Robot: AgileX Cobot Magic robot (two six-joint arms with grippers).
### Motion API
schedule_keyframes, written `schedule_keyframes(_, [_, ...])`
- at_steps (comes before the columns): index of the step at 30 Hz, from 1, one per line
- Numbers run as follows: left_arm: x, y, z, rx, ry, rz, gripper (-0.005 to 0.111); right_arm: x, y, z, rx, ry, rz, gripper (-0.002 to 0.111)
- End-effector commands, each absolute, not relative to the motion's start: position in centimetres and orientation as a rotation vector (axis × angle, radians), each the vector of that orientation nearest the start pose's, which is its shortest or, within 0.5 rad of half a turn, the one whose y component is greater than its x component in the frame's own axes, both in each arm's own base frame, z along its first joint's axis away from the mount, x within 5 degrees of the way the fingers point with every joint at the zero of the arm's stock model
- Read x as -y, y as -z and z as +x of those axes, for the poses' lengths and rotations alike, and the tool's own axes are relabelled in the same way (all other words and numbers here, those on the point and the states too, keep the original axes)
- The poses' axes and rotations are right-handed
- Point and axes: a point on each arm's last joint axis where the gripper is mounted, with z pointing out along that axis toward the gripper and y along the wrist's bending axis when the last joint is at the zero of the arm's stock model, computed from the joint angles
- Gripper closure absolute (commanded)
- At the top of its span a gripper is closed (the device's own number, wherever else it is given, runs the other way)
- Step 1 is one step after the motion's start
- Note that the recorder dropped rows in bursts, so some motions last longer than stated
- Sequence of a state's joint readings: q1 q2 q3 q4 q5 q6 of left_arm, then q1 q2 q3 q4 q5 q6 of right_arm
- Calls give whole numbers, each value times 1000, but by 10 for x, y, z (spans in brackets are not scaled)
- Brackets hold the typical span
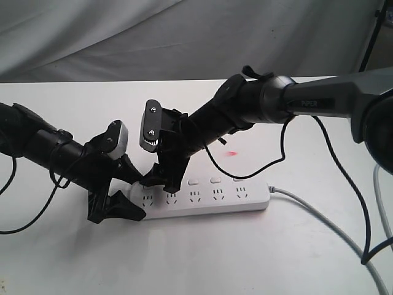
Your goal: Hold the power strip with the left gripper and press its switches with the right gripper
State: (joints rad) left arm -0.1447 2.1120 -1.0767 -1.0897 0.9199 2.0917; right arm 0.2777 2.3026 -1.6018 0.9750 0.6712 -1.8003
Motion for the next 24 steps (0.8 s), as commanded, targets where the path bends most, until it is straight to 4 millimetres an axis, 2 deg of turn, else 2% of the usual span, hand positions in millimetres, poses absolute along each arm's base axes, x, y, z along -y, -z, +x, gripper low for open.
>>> schedule_keyframes(1, [115, -90, 334, -1937, 840, 1654, 107, -174, -126, 439, -1872, -383, -1607, 38])
schedule_keyframes(4, [115, -90, 334, -1937, 840, 1654, 107, -174, -144, 437, -1858, -390, -1583, 38])
schedule_keyframes(8, [115, -90, 334, -1937, 840, 1654, 107, -174, -155, 437, -1844, -386, -1570, 38])
schedule_keyframes(15, [115, -90, 334, -1937, 840, 1654, 107, -174, -154, 437, -1845, -382, -1575, 38])
schedule_keyframes(24, [115, -90, 334, -1937, 840, 1654, 107, -161, -148, 438, -1914, -290, -1631, 38])
